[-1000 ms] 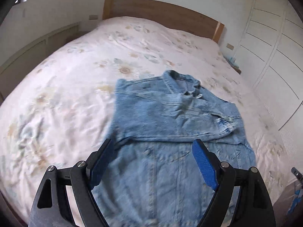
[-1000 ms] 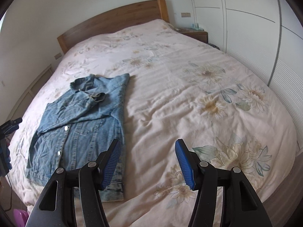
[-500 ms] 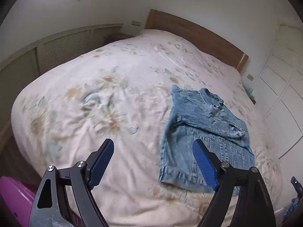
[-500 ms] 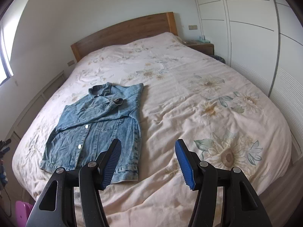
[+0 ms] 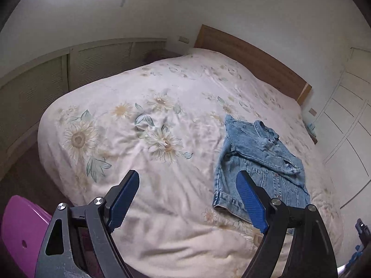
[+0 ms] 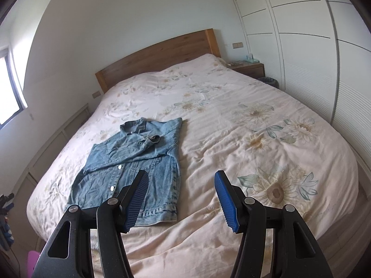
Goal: Fold large clothes
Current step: 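Move both open tools toward the hem of the denim jacket, then grasp the jacket hem with the left tool while the right tool grasps it too, then lift the hem with both tools and fold it over toward the collar, then open both tools to release the hem onto the collar, then withdraw both tools from the half-folded jacket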
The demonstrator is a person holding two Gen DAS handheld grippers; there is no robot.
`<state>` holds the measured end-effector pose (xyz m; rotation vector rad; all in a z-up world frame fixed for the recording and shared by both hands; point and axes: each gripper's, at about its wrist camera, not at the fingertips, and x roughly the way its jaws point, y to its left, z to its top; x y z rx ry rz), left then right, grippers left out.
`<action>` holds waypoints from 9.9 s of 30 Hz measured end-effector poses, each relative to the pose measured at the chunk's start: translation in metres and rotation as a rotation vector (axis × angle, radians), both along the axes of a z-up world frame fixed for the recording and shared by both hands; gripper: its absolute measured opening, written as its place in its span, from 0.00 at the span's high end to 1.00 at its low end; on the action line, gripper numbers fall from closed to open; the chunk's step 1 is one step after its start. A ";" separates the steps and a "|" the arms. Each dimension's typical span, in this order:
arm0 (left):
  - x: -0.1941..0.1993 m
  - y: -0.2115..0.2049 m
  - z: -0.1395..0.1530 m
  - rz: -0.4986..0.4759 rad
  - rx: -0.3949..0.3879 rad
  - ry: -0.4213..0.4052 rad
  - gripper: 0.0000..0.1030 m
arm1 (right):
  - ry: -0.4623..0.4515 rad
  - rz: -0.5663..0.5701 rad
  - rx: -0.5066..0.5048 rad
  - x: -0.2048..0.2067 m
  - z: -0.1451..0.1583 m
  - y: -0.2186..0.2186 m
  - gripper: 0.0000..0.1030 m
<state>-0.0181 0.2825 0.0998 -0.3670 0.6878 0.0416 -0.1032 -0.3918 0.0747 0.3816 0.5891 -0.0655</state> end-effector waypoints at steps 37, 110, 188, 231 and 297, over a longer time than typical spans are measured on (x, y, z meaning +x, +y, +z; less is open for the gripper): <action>0.163 -0.095 -0.190 -0.274 -0.164 0.438 0.21 | 0.477 0.230 0.197 0.165 -0.178 0.062 0.41; 0.147 -0.109 -0.210 -0.325 -0.350 0.456 0.78 | 0.476 0.370 0.481 0.161 -0.223 0.051 0.71; 0.520 -0.113 -0.222 -0.132 -0.700 0.312 0.68 | 0.253 0.006 0.832 0.529 -0.219 -0.035 0.73; 0.432 -0.206 -0.179 -0.386 0.035 0.226 0.40 | 0.308 0.454 0.097 0.466 -0.143 0.182 0.40; 0.236 -0.118 -0.087 -0.141 -0.122 0.163 0.31 | 0.311 0.214 -0.048 0.229 -0.098 0.044 0.34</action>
